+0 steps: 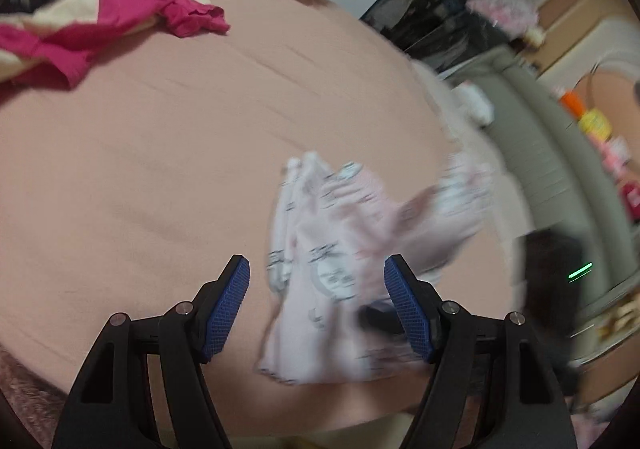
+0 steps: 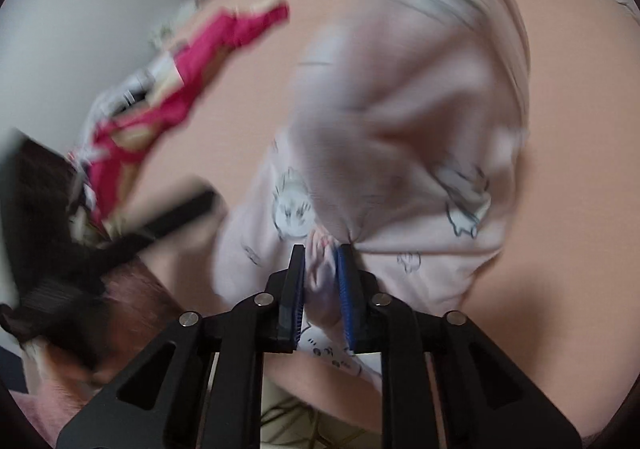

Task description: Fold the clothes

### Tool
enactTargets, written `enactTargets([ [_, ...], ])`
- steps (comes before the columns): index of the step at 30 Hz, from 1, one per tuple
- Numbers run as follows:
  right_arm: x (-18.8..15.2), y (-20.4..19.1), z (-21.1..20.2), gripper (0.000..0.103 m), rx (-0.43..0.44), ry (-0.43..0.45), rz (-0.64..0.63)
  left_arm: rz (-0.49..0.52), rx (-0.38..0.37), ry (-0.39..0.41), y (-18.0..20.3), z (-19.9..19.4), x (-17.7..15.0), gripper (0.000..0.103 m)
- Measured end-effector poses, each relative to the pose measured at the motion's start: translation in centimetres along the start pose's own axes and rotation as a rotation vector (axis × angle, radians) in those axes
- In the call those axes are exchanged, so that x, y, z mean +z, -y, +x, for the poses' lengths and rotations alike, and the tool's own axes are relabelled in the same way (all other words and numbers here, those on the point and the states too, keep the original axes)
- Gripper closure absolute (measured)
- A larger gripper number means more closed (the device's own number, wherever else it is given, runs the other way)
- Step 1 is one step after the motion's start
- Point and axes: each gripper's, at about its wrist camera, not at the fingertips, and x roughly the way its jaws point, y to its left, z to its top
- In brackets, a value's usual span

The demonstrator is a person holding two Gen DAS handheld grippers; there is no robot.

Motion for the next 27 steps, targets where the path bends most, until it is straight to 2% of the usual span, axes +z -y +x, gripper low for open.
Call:
enactTargets([
  [2, -0.1, -0.4, -0.1, 0.083, -0.003, 0.005, -0.023, -0.023, -0.062, -0.019, -0.2, 0.3, 0.0, 0.03],
  [3, -0.2, -0.5, -0.5, 0.076, 0.002, 0.006, -0.036, -0.035, -0.092, -0.028, -0.3, 0.5, 0.0, 0.03],
  [4, -0.5, -0.7, -0.8, 0.073, 0.003, 0.007, -0.053, -0.035, -0.113, -0.043, -0.2, 0.9, -0.1, 0.03],
  [9, -3.0, -0.9, -1.2, 0.071, -0.031, 0.04, -0.112, 0.063, -0.16, -0.133, 2.7, 4.0, -1.0, 0.033],
  [11, -3.7, -0.5, -2.1, 0.071, -0.023, 0.05, -0.104, 0.129, -0.135, -0.129, 4.2, 4.6, -1.3, 0.037],
  [12, -4.0, -0.3, -2.8, 0.071, -0.015, 0.054, -0.097, 0.155, -0.101, -0.114, 4.7, 4.7, -1.4, 0.044],
  [13, -4.3, -0.2, -3.2, 0.071, -0.011, 0.055, -0.096, 0.181, -0.066, -0.099, 5.2, 4.7, -1.6, 0.046],
  [17, -5.4, 0.3, -6.1, 0.07, 0.016, 0.072, -0.107, 0.215, 0.027, -0.089, 5.4, 4.9, -1.7, 0.048],
  [19, -5.7, 1.8, -8.2, 0.067, 0.049, 0.123, -0.051, 0.253, 0.14, -0.103, 5.3, 5.5, -2.0, 0.051],
  [21, -5.6, 4.4, -10.0, 0.066, 0.033, 0.201, 0.078, 0.267, 0.201, -0.105, 5.4, 5.7, -2.1, 0.064],
  [23, -5.4, 6.9, -10.7, 0.066, -0.013, 0.25, 0.2, 0.272, 0.218, -0.096, 5.8, 5.5, -2.0, 0.064],
  [25, -5.0, 9.0, -10.3, 0.064, -0.08, 0.244, 0.286, 0.261, 0.207, -0.076, 6.2, 4.8, -1.9, 0.064],
  [27, -4.5, 9.1, -9.1, 0.064, -0.081, 0.206, 0.265, 0.242, 0.141, -0.056, 6.7, 4.0, -1.8, 0.063],
])
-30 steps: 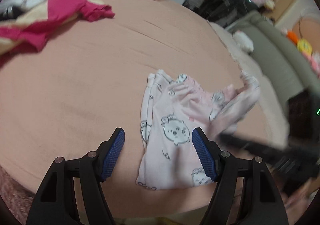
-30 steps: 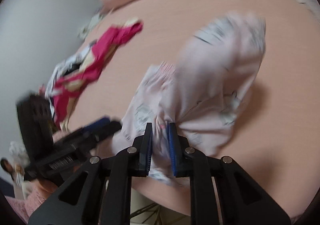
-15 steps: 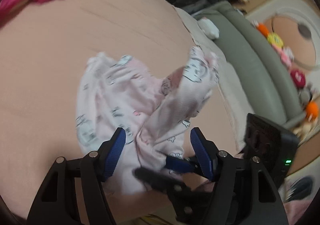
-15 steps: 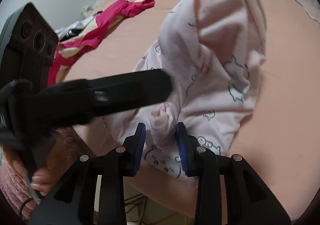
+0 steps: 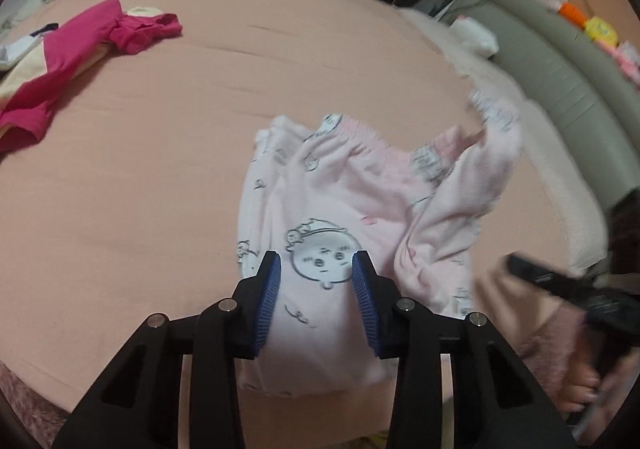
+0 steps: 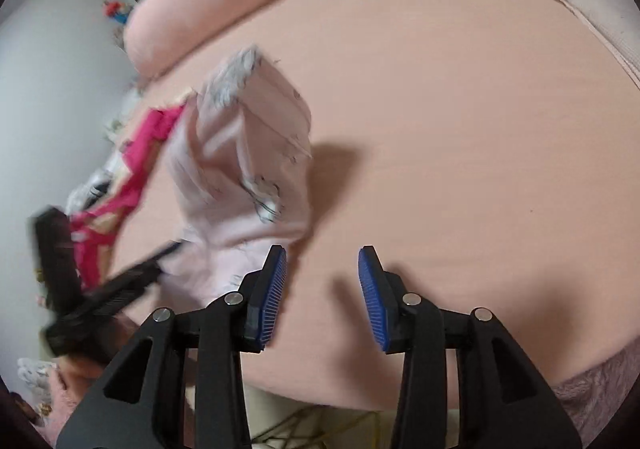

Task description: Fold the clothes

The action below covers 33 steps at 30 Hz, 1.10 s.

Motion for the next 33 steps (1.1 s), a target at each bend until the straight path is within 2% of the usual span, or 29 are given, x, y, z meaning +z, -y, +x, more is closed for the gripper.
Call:
enactTargets([
  [2, -0.2, -1.0, 1.1, 0.064, 0.018, -0.023, -0.041, 0.01, -0.068, 0.026, 0.8, -0.7, 0.2, 0.059],
  [5, -0.6, -2.5, 2.8, 0.064, 0.029, -0.056, -0.094, 0.058, -0.124, 0.038, 1.6, -1.4, -0.5, 0.052],
  [10, -0.6, -2.3, 3.3, 0.064, 0.049, -0.058, -0.092, 0.086, -0.207, 0.054, 2.9, -1.7, -0.6, 0.05],
  [12, -0.7, -1.6, 3.4, 0.064, 0.072, -0.062, -0.084, 0.098, -0.259, 0.059, 3.5, -1.8, -0.4, 0.037],
  [13, -0.7, -1.5, 3.6, 0.064, 0.076, -0.064, -0.087, 0.103, -0.276, 0.057, 3.7, -1.7, -0.4, 0.037],
  [16, -1.0, -1.6, 4.0, 0.063, 0.071, -0.062, -0.101, 0.117, -0.289, 0.03, 4.4, -0.9, -0.6, 0.037],
  [19, -1.1, -2.0, 3.9, 0.062, 0.068, -0.062, -0.123, 0.148, -0.204, -0.032, 5.1, 1.3, -0.8, 0.037],
  [20, -1.2, -2.1, 4.0, 0.062, 0.067, -0.062, -0.127, 0.148, -0.169, -0.044, 5.2, 2.2, -0.9, 0.048],
  [21, -1.2, -2.3, 4.0, 0.062, 0.065, -0.062, -0.131, 0.141, -0.138, -0.054, 5.2, 2.9, -1.0, 0.091],
  [23, -0.9, -2.3, 3.4, 0.062, 0.062, -0.052, -0.129, 0.151, -0.082, -0.063, 5.4, 3.3, -1.0, 0.094],
  [26, -0.3, -2.2, 2.1, 0.062, 0.058, -0.031, -0.123, 0.116, -0.098, 0.013, 5.5, 0.4, -1.1, 0.094],
  [29, 1.0, -2.2, 0.5, 0.062, 0.054, 0.021, -0.107, -0.008, -0.136, 0.051, 3.9, -2.5, -1.4, 0.094],
  [33, 4.1, -3.7, 0.1, 0.061, 0.057, 0.066, -0.116, -0.155, -0.135, 0.006, -0.1, -2.6, -2.2, 0.094],
])
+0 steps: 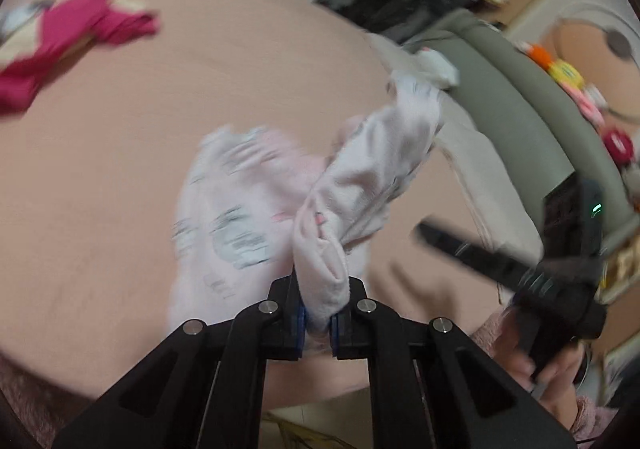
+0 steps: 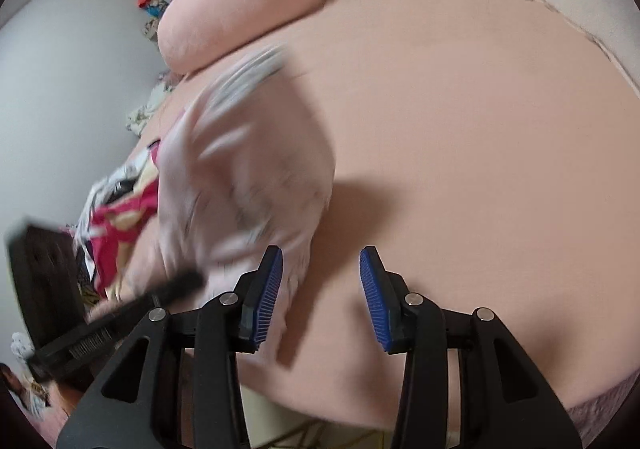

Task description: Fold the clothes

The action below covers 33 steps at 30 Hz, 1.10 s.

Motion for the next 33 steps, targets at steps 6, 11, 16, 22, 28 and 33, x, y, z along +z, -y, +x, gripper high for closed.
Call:
enactTargets([
  [6, 2.4, -4.7, 4.4, 0.06, -0.028, -0.048, -0.15, -0.192, -0.043, -0.16, -4.2, 2.8, 0.1, 0.09],
  [11, 2.2, -6.4, 8.8, 0.06, -0.147, -0.121, -0.208, -0.046, 0.084, -0.083, -2.4, -0.8, 1.1, 0.057],
  [16, 1.7, -5.9, 7.2, 0.06, -0.09, -0.097, -0.18, 0.011, 0.124, 0.037, -3.6, -4.0, 3.1, 0.057],
  [22, 0.2, -6.6, 7.0, 0.06, -0.079, -0.106, -0.196, 0.06, 0.082, -0.1, -2.4, 0.3, 2.1, 0.059],
  [28, -1.3, -6.6, 7.2, 0.06, -0.117, -0.135, -0.229, -0.055, 0.106, -0.128, -4.1, 0.4, 1.4, 0.088],
  [33, -1.1, -5.5, 4.8, 0.059, -0.106, -0.099, -0.198, -0.099, 0.069, -0.103, -4.6, -1.4, 0.6, 0.092],
])
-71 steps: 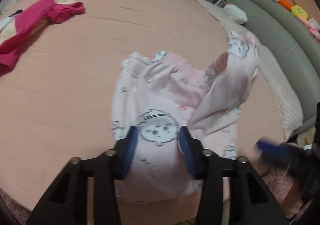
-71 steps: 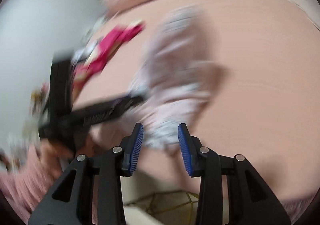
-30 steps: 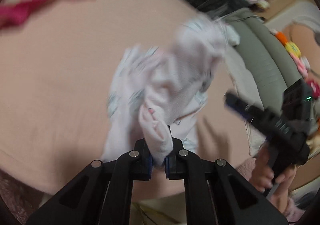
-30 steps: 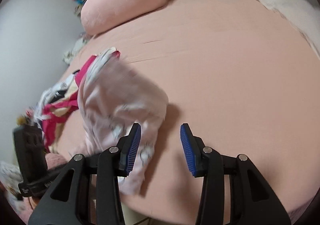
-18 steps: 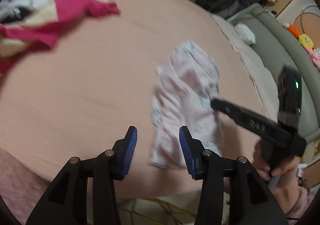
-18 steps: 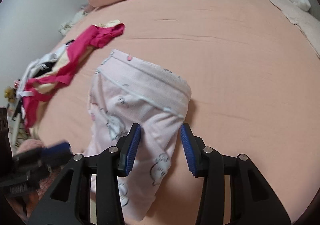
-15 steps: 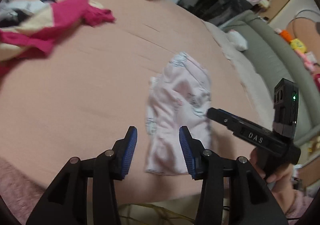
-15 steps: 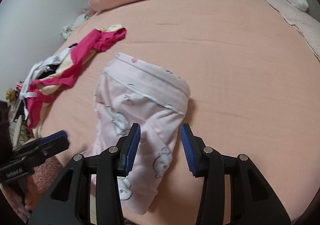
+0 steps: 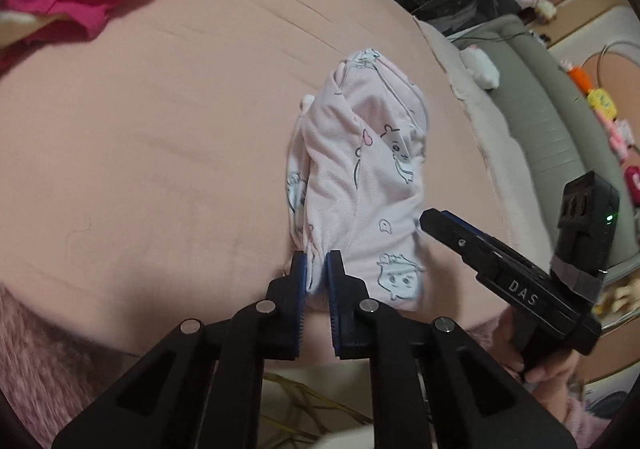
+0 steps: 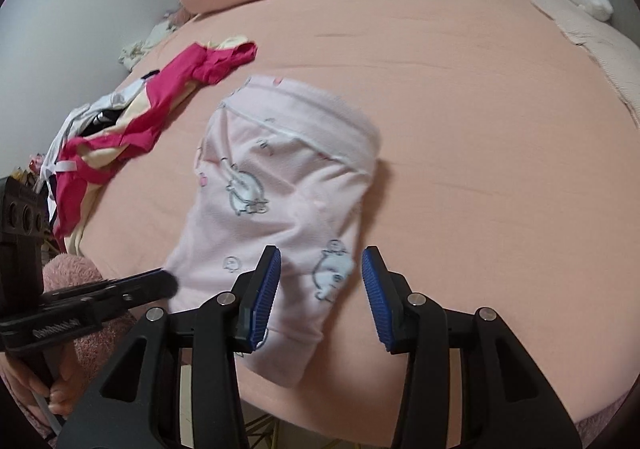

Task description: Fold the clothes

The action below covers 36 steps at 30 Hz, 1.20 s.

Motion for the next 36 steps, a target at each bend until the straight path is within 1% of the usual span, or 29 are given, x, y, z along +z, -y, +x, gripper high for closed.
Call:
enactTargets([
  [2, -0.3, 0.3, -0.2, 0.058, 0.01, -0.013, -0.005, 0.001, 0.085, -0.014, -0.2, 0.1, -0.3, 0.092],
  [4, -0.8, 0.0, 0.6, 0.057, -0.012, -0.048, -0.015, -0.005, 0.181, -0.017, -0.4, 0.0, -0.2, 0.092],
  [5, -1.1, 0.2, 0.7, 0.058, -0.019, -0.056, -0.019, -0.002, 0.221, -0.004, -0.6, -0.3, 0.0, 0.091],
  [6, -1.4, 0.2, 0.8, 0.057, -0.019, -0.056, -0.019, 0.017, 0.223, 0.02, -0.4, -0.8, 0.3, 0.09],
  [7, -1.7, 0.4, 0.7, 0.057, -0.009, -0.054, -0.015, 0.045, 0.201, 0.049, 0.1, -1.2, 0.7, 0.088],
  [8, -1.9, 0.6, 0.7, 0.058, 0.015, -0.052, -0.006, 0.077, 0.162, 0.066, 0.8, -1.2, 1.1, 0.079],
  [9, -2.0, 0.7, 0.8, 0.057, 0.035, -0.059, 0.0, 0.113, 0.105, 0.069, 1.6, -1.0, 1.4, 0.07],
  [10, -2.2, 0.7, 1.0, 0.057, 0.046, -0.071, 0.002, 0.146, 0.059, 0.067, 2.6, -0.3, 1.7, 0.067],
  [11, -2.5, 0.7, 1.4, 0.057, 0.041, -0.089, -0.001, 0.176, 0.036, 0.055, 3.8, 0.9, 1.9, 0.067],
  [12, -2.8, 0.6, 1.9, 0.058, 0.015, -0.107, -0.01, 0.201, 0.046, 0.033, 4.6, 2.2, 1.8, 0.067],
  [13, -3.2, 0.7, 2.1, 0.058, -0.004, -0.11, -0.019, 0.222, 0.076, 0.005, 5.1, 3.5, 1.7, 0.067],
  [14, -3.6, 0.8, 2.0, 0.057, -0.011, -0.105, -0.028, 0.241, 0.128, -0.019, 5.2, 4.7, 1.6, 0.067],
  [15, -3.9, 0.9, 2.0, 0.057, -0.018, -0.1, -0.037, 0.251, 0.192, -0.037, 5.0, 5.5, 1.4, 0.063],
  [16, -4.2, 1.0, 1.8, 0.057, -0.023, -0.099, -0.042, 0.241, 0.206, -0.044, 4.5, 5.7, 1.4, 0.063],
  [17, -4.4, 1.3, 1.5, 0.054, -0.027, -0.102, -0.044, 0.216, 0.182, -0.044, 3.9, 5.5, 1.5, 0.063],
  [19, -4.9, 1.8, 0.9, 0.052, -0.038, -0.102, -0.041, 0.181, 0.157, -0.04, 3.2, 5.1, 1.9, 0.063],
  [21, -5.2, 2.5, 0.0, 0.053, -0.077, -0.094, -0.035, 0.169, 0.164, -0.024, 3.0, 4.8, 1.8, 0.063],
  [23, -5.5, 3.3, -1.0, 0.054, -0.125, -0.085, -0.029, 0.178, 0.178, 0.005, 3.6, 4.1, 1.8, 0.063],
  [24, -5.6, 3.9, -1.5, 0.054, -0.118, -0.074, -0.007, 0.196, 0.18, 0.033, 4.2, 3.6, 1.9, 0.063],
  [25, -5.3, 4.4, -2.1, 0.054, -0.084, -0.057, 0.024, 0.222, 0.169, 0.065, 4.8, 3.1, 2.1, 0.063],
  [27, -4.4, 5.2, -3.3, 0.053, -0.02, -0.018, 0.074, 0.273, 0.136, 0.13, 6.1, 2.2, 3.3, 0.063],
  [28, -3.7, 5.4, -3.7, 0.053, -0.002, -0.001, 0.079, 0.295, 0.125, 0.152, 6.4, 1.8, 4.0, 0.063],
  [31, -1.1, 4.8, -4.0, 0.053, -0.009, 0.032, 0.034, 0.35, 0.121, 0.182, 6.5, 0.9, 6.1, 0.063],
  [33, 0.7, 4.3, -3.3, 0.053, -0.015, 0.029, -0.001, 0.386, 0.132, 0.201, 7.1, 1.8, 7.5, 0.063],
  [35, 2.1, 4.1, -1.9, 0.053, -0.017, 0.011, -0.007, 0.409, 0.126, 0.207, 7.4, 3.1, 8.2, 0.063],
  [36, 2.7, 4.1, -1.2, 0.053, -0.007, 0.002, -0.003, 0.41, 0.139, 0.199, 7.4, 3.7, 8.4, 0.063],
])
